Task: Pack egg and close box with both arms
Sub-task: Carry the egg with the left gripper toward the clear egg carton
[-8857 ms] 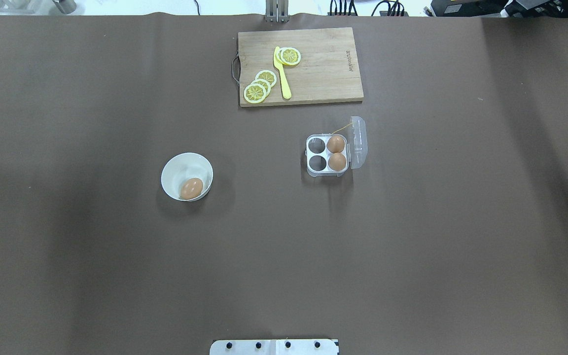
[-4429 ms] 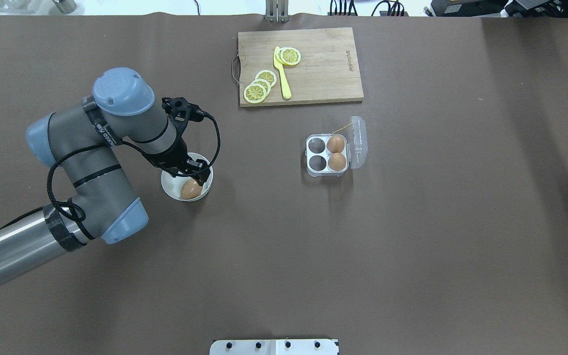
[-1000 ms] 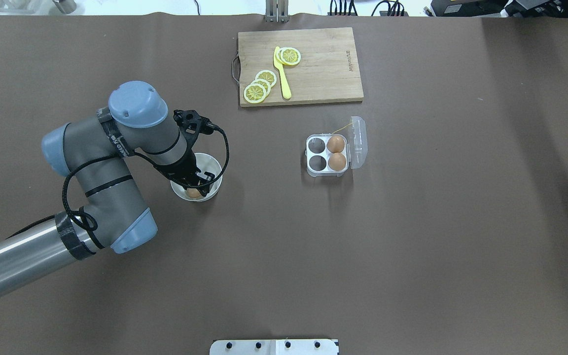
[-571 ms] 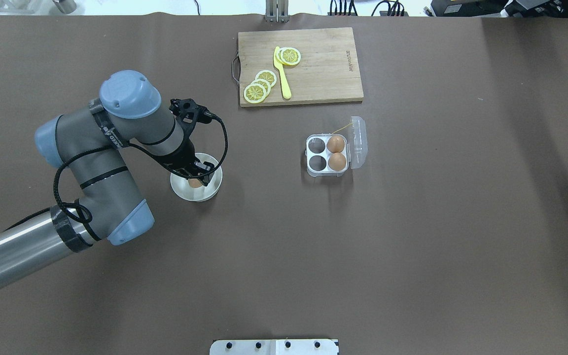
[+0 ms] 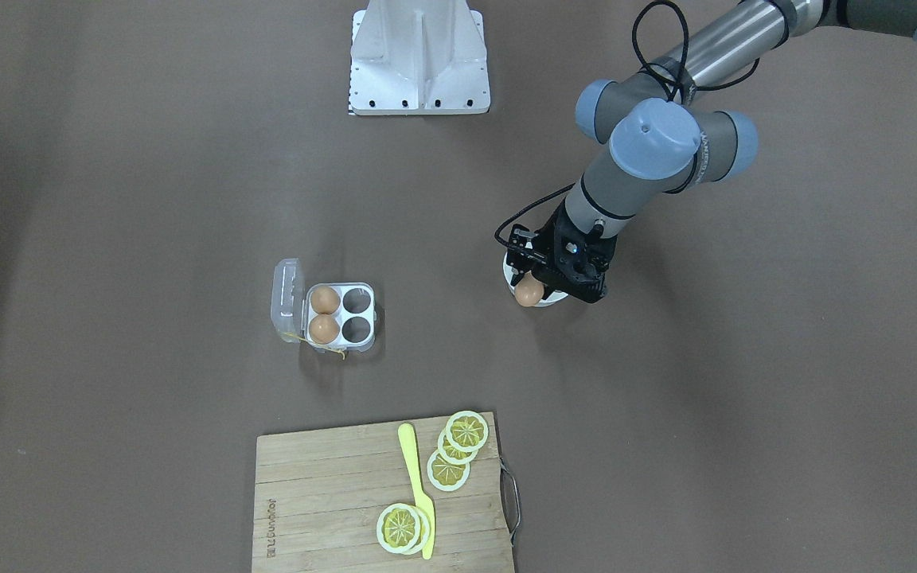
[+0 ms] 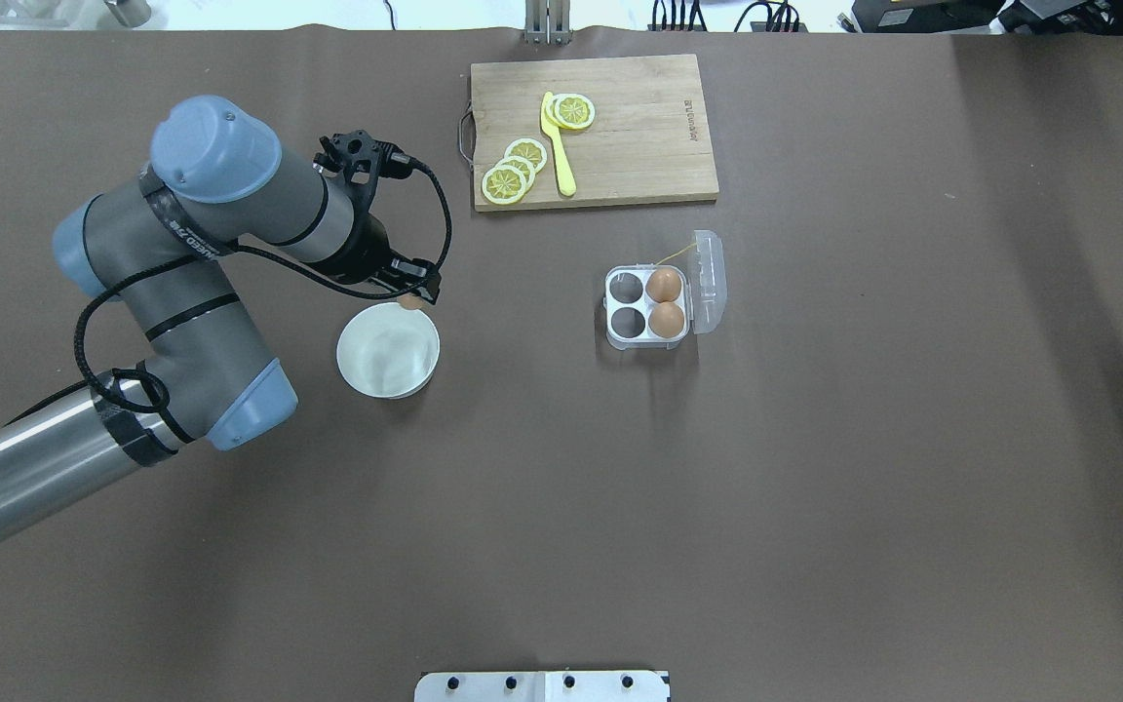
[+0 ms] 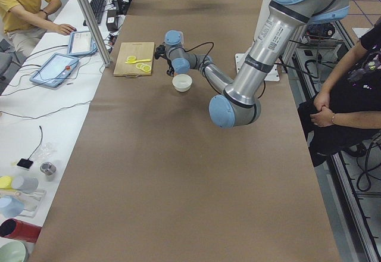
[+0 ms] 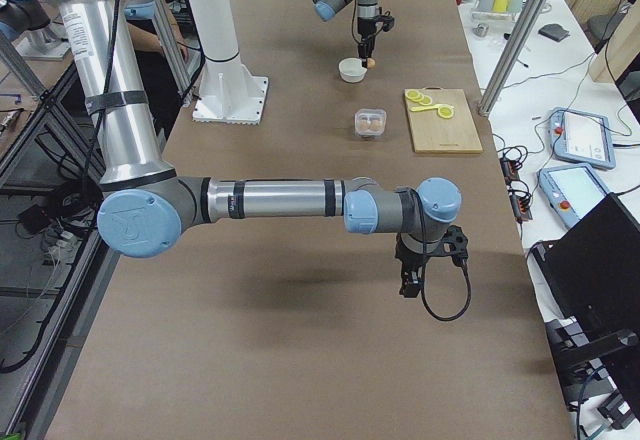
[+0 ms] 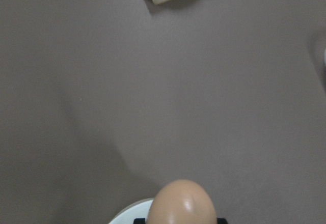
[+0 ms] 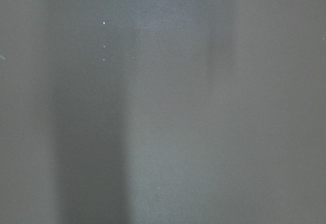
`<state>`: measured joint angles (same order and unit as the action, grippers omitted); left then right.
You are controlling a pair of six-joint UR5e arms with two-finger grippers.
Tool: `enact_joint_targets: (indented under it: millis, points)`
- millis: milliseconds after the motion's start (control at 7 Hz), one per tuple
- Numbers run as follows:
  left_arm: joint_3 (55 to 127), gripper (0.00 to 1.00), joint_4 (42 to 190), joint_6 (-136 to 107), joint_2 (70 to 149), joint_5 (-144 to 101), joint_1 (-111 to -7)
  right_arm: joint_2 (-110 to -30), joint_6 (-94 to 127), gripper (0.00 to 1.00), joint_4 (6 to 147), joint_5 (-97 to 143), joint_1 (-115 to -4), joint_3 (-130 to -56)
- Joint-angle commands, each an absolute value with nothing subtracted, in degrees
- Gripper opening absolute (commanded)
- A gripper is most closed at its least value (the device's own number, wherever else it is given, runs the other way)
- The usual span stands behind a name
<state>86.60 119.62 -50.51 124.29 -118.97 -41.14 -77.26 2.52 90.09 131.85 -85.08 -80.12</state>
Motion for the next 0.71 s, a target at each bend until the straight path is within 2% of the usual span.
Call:
enact_joint_targets:
  millis: [0, 571]
  points:
    - [80.2, 0.42, 133.0, -62.8, 129.1, -113.6, -40.7, -77.2, 2.5, 1.00, 90.1, 131.9, -85.1, -80.2]
    - [76.3, 0.42, 140.8, -77.6, 136.7, -96.5, -34.6, -77.3, 2.5, 1.00, 90.1, 132.0, -85.1, -80.3]
